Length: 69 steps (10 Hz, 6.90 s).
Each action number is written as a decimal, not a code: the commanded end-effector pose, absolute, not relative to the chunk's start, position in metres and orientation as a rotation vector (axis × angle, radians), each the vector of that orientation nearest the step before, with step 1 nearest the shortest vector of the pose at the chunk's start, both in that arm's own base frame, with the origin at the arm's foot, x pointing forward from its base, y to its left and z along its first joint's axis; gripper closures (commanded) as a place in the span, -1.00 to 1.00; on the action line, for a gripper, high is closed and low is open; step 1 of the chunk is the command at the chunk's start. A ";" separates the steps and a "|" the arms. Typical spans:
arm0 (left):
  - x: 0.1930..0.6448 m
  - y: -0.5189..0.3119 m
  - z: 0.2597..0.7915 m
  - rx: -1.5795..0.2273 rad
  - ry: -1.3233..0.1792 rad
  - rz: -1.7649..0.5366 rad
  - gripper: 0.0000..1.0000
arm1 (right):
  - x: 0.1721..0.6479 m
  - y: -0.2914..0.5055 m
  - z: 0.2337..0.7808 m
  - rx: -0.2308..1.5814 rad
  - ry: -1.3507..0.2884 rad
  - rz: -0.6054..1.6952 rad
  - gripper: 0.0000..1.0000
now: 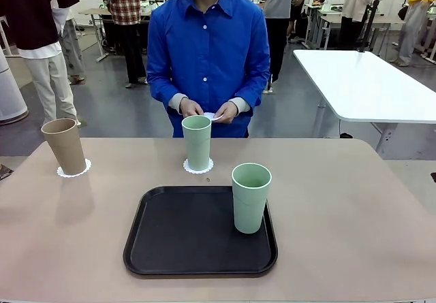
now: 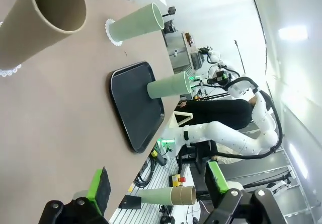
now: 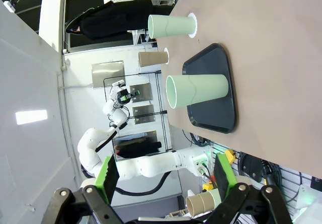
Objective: Place coasters on the table and set cups on them.
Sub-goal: Take one Reusable plastic cup from the Flat Tray and place it on a coaster set by the human.
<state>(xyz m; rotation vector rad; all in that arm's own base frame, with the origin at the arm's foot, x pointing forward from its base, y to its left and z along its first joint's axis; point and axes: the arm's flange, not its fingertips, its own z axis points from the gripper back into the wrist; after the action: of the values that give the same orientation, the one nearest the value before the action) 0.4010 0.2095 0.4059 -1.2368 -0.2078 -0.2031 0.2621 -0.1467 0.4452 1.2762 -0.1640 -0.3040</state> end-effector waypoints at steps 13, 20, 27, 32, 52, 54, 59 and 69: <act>0.394 0.187 0.406 -1.290 -0.269 -0.186 -1.00 | 0.263 -0.145 0.446 1.296 -0.174 -0.297 -1.00; 0.394 0.187 0.406 -1.290 -0.269 -0.186 -1.00 | 0.263 -0.145 0.446 1.296 -0.174 -0.297 -1.00; 0.394 0.187 0.406 -1.290 -0.269 -0.186 -1.00 | 0.263 -0.145 0.446 1.296 -0.174 -0.297 -1.00; 0.394 0.187 0.406 -1.290 -0.269 -0.186 -1.00 | 0.263 -0.145 0.446 1.296 -0.174 -0.297 -1.00; 0.394 0.187 0.406 -1.290 -0.269 -0.186 -1.00 | 0.371 0.093 0.489 0.252 0.009 0.730 -1.00; 0.394 0.187 0.406 -1.290 -0.269 -0.186 -1.00 | 0.365 0.103 0.474 0.154 0.072 0.817 -1.00; 0.394 0.187 0.406 -1.290 -0.269 -0.186 -1.00 | 0.361 0.109 0.471 0.179 0.082 0.801 -1.00; 0.394 0.187 0.406 -1.290 -0.269 -0.186 -1.00 | 0.410 -0.006 0.413 0.942 -0.596 1.260 -1.00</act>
<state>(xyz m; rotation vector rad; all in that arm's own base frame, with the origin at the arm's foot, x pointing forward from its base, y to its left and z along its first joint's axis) 0.3948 0.1864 0.4034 -1.2822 -0.2672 -0.1805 0.3974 -0.0037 0.4267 0.8260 -0.6493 1.2256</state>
